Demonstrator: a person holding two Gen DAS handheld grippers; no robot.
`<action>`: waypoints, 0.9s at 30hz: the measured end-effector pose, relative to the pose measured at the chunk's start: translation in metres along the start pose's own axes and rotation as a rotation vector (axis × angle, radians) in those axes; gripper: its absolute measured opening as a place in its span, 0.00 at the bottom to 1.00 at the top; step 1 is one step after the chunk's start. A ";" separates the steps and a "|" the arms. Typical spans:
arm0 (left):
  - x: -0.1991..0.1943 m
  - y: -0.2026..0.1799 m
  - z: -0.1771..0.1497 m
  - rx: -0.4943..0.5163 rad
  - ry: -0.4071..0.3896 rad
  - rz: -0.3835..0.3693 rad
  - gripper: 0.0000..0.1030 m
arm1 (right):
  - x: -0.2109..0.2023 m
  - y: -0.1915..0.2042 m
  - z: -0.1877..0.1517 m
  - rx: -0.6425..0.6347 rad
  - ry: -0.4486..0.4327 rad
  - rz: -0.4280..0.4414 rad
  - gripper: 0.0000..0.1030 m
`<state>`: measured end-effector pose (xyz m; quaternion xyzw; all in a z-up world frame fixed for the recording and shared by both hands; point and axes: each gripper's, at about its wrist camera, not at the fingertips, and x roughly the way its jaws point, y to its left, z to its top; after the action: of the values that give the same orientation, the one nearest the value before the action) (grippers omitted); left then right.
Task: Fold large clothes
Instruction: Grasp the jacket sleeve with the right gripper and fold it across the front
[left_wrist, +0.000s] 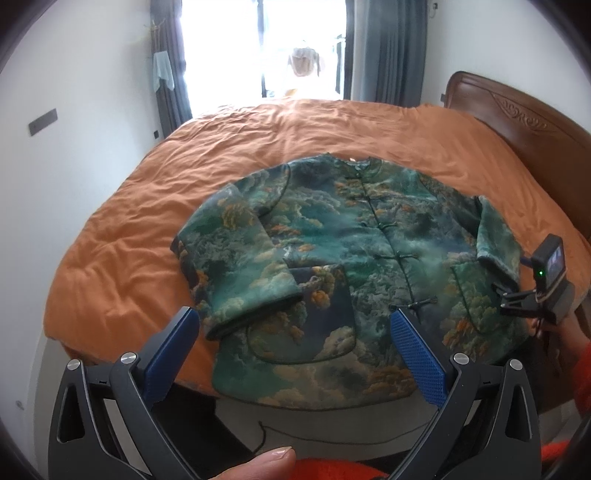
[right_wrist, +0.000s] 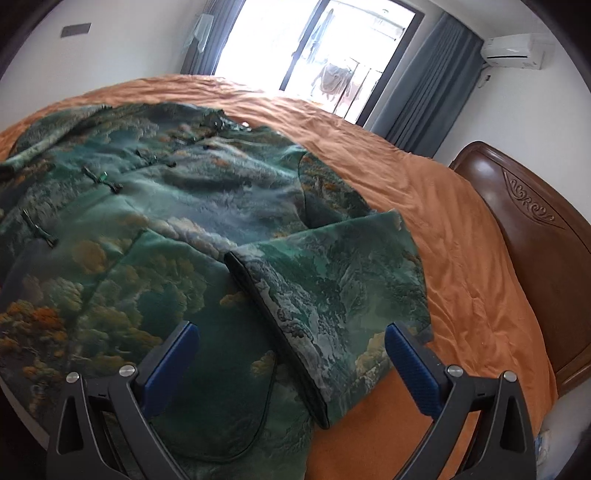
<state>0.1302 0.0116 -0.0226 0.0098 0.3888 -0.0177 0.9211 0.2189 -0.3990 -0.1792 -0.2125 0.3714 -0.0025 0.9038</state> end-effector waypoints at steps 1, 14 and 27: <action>0.002 0.001 0.000 -0.003 0.008 0.005 1.00 | 0.012 -0.001 -0.002 -0.004 0.023 0.010 0.99; 0.020 -0.012 0.004 0.016 0.077 0.000 1.00 | -0.009 -0.114 -0.004 0.391 -0.027 0.070 0.09; 0.030 -0.015 0.010 0.028 0.093 0.009 1.00 | -0.035 -0.300 -0.059 0.640 0.057 -0.422 0.41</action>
<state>0.1576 -0.0043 -0.0368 0.0252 0.4309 -0.0185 0.9019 0.2001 -0.6890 -0.0774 0.0088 0.3248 -0.3101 0.8935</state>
